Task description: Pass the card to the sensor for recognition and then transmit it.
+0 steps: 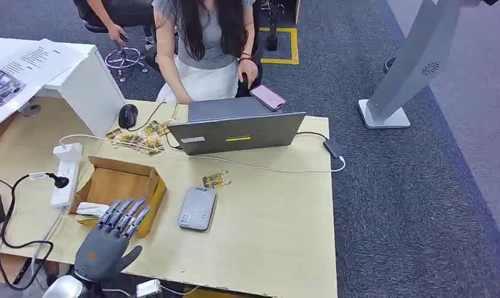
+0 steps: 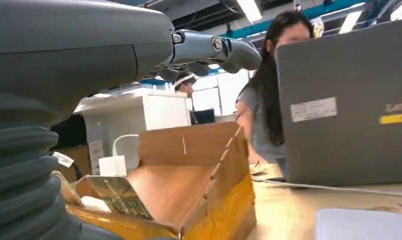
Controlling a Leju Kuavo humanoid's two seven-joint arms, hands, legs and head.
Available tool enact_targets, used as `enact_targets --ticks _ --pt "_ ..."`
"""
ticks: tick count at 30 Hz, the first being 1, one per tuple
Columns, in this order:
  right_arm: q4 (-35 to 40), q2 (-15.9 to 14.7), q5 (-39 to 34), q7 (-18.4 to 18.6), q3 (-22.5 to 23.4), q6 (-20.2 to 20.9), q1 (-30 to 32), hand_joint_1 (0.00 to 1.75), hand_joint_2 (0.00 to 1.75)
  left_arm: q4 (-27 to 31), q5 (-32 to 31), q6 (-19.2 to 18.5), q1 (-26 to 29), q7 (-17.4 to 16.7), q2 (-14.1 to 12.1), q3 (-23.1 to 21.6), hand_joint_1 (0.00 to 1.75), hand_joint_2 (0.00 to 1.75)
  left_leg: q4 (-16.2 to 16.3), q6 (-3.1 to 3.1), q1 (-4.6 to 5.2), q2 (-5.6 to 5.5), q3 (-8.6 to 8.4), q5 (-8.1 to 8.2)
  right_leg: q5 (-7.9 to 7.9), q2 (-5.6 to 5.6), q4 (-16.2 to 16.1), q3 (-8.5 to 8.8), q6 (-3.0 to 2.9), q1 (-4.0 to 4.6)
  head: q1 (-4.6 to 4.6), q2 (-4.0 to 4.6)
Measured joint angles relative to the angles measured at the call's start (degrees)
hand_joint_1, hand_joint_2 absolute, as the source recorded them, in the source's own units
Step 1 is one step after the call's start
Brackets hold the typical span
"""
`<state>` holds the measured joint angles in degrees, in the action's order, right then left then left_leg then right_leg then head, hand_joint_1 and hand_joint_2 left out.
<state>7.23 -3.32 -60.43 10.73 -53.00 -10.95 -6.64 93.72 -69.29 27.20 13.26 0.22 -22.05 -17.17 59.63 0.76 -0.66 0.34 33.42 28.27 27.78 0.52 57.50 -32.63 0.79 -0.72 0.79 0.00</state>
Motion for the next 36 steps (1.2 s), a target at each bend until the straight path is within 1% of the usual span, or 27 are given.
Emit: enact_targets --ticks 3,7,11,20,36 --pt "0.0 0.0 0.2 -0.1 -1.0 0.0 -0.1 0.00 0.00 -4.0 0.6 -0.9 -2.6 1.7 1.5 2.5 0.00 1.75 0.0 0.00 0.00 0.01 -0.01 0.00 -0.01 -0.01 0.0 0.01 -0.01 0.00 0.02 0.00" --pt "0.0 0.0 0.3 -0.2 -1.5 0.0 -0.1 0.00 0.00 -7.2 0.6 -1.3 -4.4 2.2 2.9 4.8 0.00 1.75 0.0 0.00 0.00 0.01 -0.01 0.00 -0.01 -0.01 0.0 0.01 -0.01 0.00 0.02 0.00" --pt "0.0 0.0 0.2 -0.2 -2.1 0.0 -0.2 0.00 0.00 -8.7 0.6 -1.4 -5.0 2.4 3.7 6.2 0.00 1.75 0.0 0.01 0.01 0.01 0.00 0.01 -0.01 -0.01 0.0 0.01 -0.01 -0.01 0.00 0.00" --pt "0.0 0.0 0.3 -0.2 -2.7 0.0 -0.3 0.00 0.00 -10.3 0.5 -2.0 -5.7 2.4 4.8 7.9 0.00 1.75 0.0 0.00 0.00 0.01 -0.01 0.00 -0.01 -0.01 0.0 0.01 -0.01 0.00 0.02 0.00" --pt "0.0 0.0 -0.1 0.1 -3.2 0.2 -0.3 0.00 0.00 -10.8 0.0 -3.0 -6.2 3.0 5.8 9.7 0.00 1.75 0.0 0.00 0.01 0.01 -0.01 0.00 -0.01 -0.01 0.0 0.01 -0.01 0.00 0.02 0.00"
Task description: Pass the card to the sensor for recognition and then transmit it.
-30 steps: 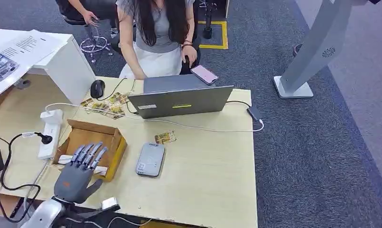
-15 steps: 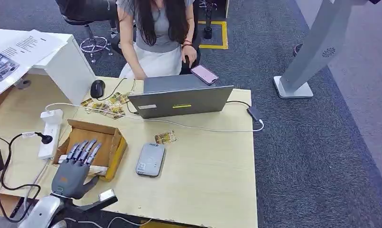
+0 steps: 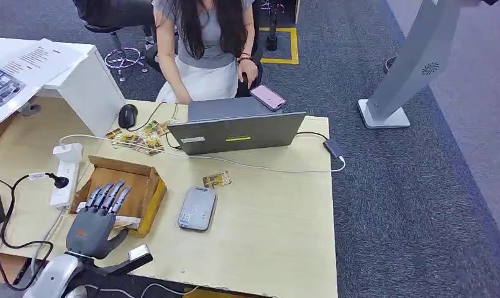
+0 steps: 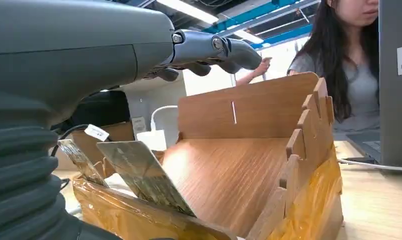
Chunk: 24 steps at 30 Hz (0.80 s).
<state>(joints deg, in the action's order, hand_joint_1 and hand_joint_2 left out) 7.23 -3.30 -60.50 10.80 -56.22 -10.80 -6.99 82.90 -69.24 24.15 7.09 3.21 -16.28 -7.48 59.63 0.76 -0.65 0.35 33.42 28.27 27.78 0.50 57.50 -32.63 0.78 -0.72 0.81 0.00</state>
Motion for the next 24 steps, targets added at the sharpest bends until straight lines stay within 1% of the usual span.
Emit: enact_targets --ticks 14,24 --pt "0.0 0.0 -0.7 0.3 -0.5 -0.2 0.0 0.00 0.00 0.1 -0.4 0.6 0.3 0.6 0.4 0.4 0.00 1.75 0.0 0.00 0.00 0.00 0.01 0.00 0.00 0.00 0.0 0.01 0.00 0.00 0.00 0.00" --pt "0.0 0.0 -1.9 0.3 -0.5 -0.2 0.0 0.00 0.00 4.1 -0.9 1.0 3.9 0.6 0.3 1.1 0.00 1.75 0.0 0.00 0.00 0.00 0.01 0.00 0.01 0.00 0.0 0.00 0.01 0.00 0.00 0.00"
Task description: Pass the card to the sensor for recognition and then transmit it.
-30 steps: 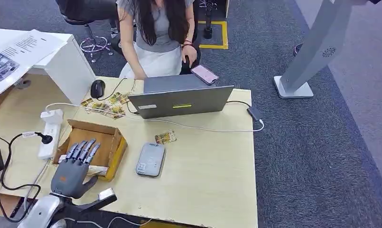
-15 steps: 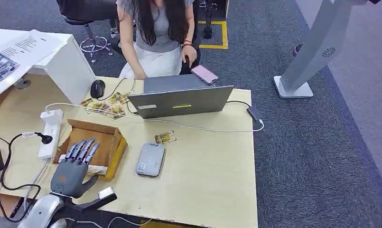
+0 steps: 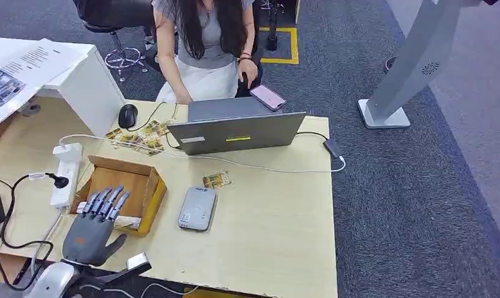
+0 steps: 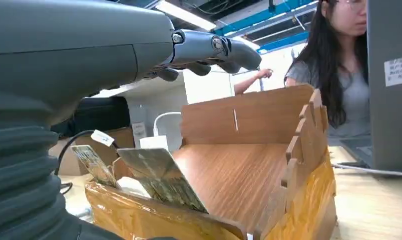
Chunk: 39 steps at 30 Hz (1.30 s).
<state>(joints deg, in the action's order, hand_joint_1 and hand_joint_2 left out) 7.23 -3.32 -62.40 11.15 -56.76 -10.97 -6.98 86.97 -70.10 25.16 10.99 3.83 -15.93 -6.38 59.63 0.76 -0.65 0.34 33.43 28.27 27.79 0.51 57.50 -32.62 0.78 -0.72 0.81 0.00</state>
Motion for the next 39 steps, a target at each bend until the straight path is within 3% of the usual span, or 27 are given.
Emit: enact_targets --ticks 14,19,39 --pt "0.0 0.0 -1.7 0.2 -0.4 0.1 0.0 0.00 0.00 1.5 -0.9 -1.7 2.7 -2.6 -0.1 0.2 0.00 1.75 0.0 0.00 0.00 0.00 0.00 0.00 0.00 0.00 0.0 0.01 0.00 0.00 0.00 0.00" --pt "0.0 0.0 -2.1 0.2 -0.8 0.2 0.0 0.00 0.00 1.8 -1.3 -3.9 2.8 -3.8 -0.4 0.8 0.00 1.75 0.0 0.00 -0.01 0.00 -0.01 0.00 0.00 0.00 0.0 0.00 0.00 0.01 0.00 0.00" --pt "0.0 0.0 -2.6 0.3 -1.8 0.5 0.0 0.00 0.00 1.7 -1.7 -5.2 2.6 -3.9 -0.6 2.0 0.00 1.75 0.0 0.00 -0.01 0.00 -0.01 0.00 0.00 0.00 0.0 0.01 0.00 0.00 0.00 0.00"
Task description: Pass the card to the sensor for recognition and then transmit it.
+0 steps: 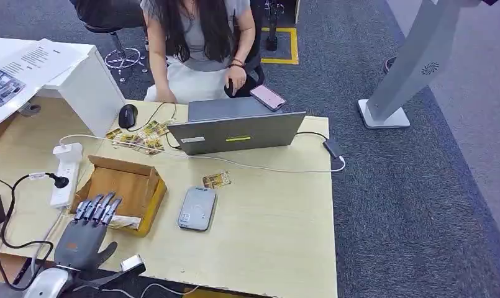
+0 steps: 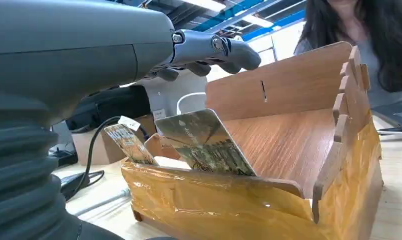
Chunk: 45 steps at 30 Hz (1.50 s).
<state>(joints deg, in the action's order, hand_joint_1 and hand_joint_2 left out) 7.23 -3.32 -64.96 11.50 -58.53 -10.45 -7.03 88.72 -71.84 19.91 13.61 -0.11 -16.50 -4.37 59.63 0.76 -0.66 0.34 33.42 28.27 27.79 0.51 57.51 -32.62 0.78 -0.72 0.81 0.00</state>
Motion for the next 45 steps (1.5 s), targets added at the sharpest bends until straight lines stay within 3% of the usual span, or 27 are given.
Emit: enact_targets --ticks 3,4,45 --pt "0.0 0.0 0.0 0.0 0.0 0.1 0.0 0.00 0.00 0.0 0.0 0.0 0.0 0.0 0.0 0.0 0.00 1.75 0.0 0.00 0.00 0.00 0.00 0.00 0.00 0.00 0.0 0.00 0.00 0.00 0.00 0.00" --pt "0.0 0.0 0.0 -0.1 0.0 0.3 0.0 0.00 0.00 0.0 0.0 0.0 0.0 0.0 0.0 0.0 1.75 1.75 0.0 0.00 0.00 0.00 0.00 0.00 0.00 0.00 0.0 0.00 0.00 0.00 0.00 0.00" --pt "0.0 0.0 -1.0 -0.7 -2.6 0.3 -0.2 0.00 0.00 0.0 1.6 0.2 -0.3 2.1 -0.5 0.2 1.75 1.75 0.0 0.00 0.00 0.00 -0.01 0.00 0.00 0.00 0.0 0.01 0.00 0.00 -0.02 0.00"
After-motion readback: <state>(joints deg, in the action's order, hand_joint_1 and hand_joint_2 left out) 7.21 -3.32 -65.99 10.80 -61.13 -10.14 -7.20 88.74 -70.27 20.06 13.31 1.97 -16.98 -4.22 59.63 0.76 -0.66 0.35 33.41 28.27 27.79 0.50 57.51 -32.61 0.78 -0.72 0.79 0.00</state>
